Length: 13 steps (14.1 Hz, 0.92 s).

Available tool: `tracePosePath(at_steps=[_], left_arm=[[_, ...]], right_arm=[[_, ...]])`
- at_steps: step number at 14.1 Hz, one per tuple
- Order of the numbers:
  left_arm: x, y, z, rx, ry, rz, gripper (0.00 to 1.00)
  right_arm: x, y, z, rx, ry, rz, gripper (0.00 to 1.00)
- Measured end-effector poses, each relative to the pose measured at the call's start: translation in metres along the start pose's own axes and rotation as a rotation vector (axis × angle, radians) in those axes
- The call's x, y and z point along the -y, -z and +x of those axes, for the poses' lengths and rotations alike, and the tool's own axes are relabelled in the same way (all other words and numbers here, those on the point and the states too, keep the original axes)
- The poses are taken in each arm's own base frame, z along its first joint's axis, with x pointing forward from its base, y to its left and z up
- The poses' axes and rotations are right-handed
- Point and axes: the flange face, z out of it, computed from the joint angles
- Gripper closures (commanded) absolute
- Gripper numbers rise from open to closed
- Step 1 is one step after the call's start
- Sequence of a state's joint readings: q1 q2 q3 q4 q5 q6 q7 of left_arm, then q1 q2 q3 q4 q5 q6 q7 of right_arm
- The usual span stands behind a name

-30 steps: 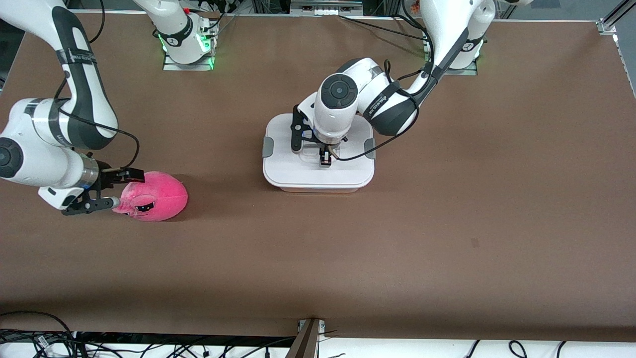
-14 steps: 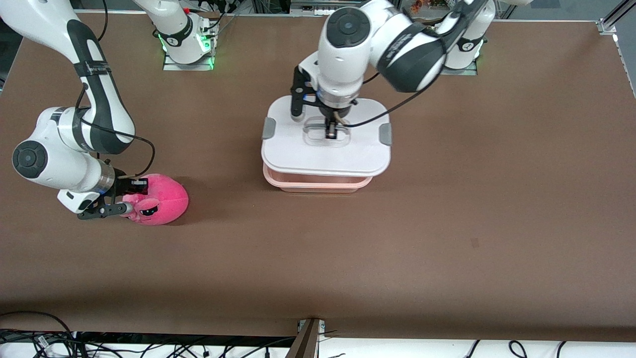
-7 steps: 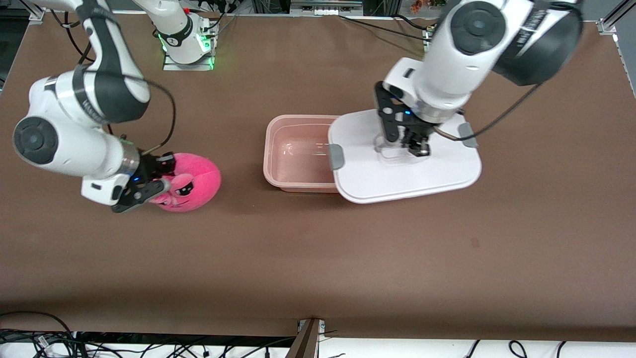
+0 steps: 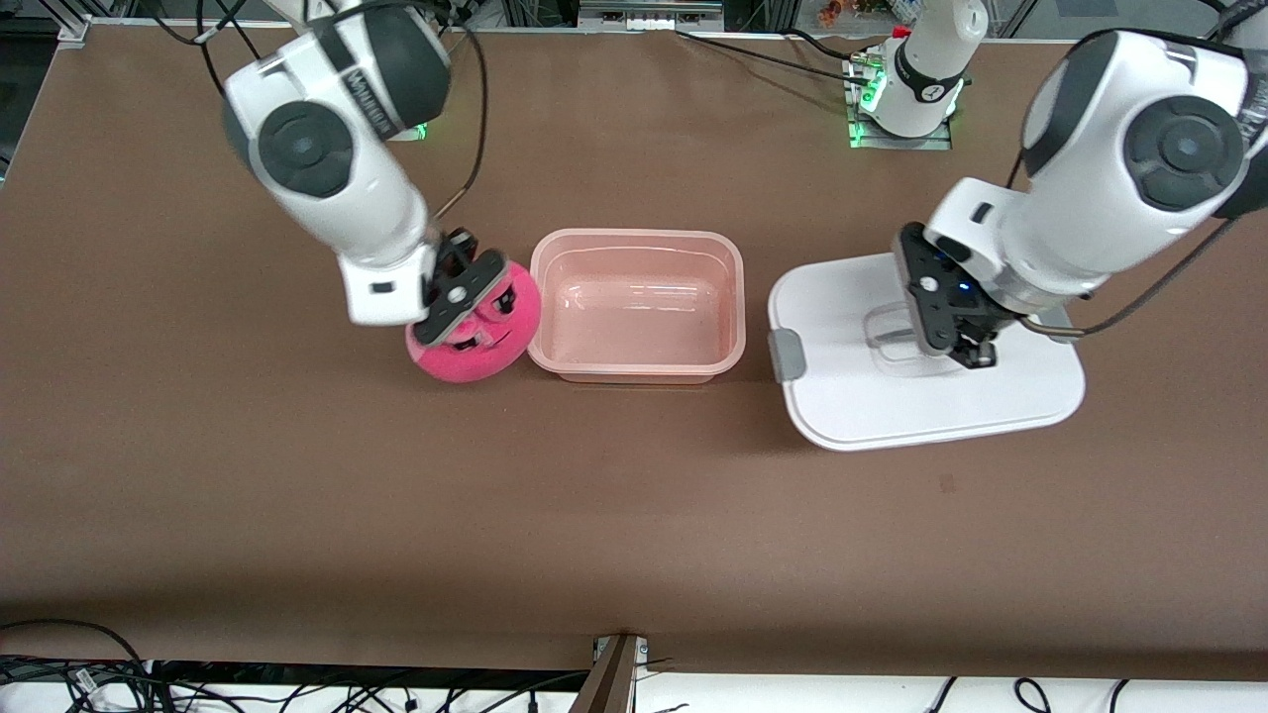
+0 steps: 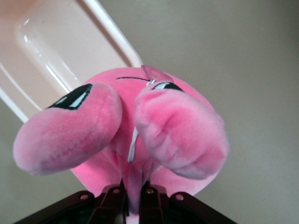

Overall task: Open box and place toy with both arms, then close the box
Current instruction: 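Lift the pink plush with the right gripper and lower it into the box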

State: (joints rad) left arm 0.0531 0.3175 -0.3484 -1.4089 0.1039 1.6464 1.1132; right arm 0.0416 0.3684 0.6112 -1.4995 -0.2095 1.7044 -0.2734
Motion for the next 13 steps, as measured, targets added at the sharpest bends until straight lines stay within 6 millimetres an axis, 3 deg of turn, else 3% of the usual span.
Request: tracePosePath(at_steps=[3, 4, 11, 12, 13], left_arm=[[0.013, -0.008, -0.026, 0.0, -0.013, -0.015, 1.0], [0.015, -0.01, -0.031, -0.001, -0.015, -0.018, 1.0], [0.017, -0.014, -0.032, -0.002, -0.035, -0.024, 1.0], [0.017, -0.014, -0.032, -0.002, -0.036, -0.024, 1.0], [0.017, -0.014, -0.032, -0.002, -0.036, -0.024, 1.0]], right_arm=[[0.071, -0.005, 0.025, 0.045, 0.141, -0.079, 1.0], [0.085, -0.008, 0.029, 0.06, 0.168, -0.094, 1.0], [0.109, -0.06, 0.051, 0.151, 0.276, -0.174, 1.0], [0.115, -0.063, 0.054, 0.152, 0.283, -0.178, 0.53], [0.122, -0.067, 0.057, 0.149, 0.269, -0.18, 0.01]])
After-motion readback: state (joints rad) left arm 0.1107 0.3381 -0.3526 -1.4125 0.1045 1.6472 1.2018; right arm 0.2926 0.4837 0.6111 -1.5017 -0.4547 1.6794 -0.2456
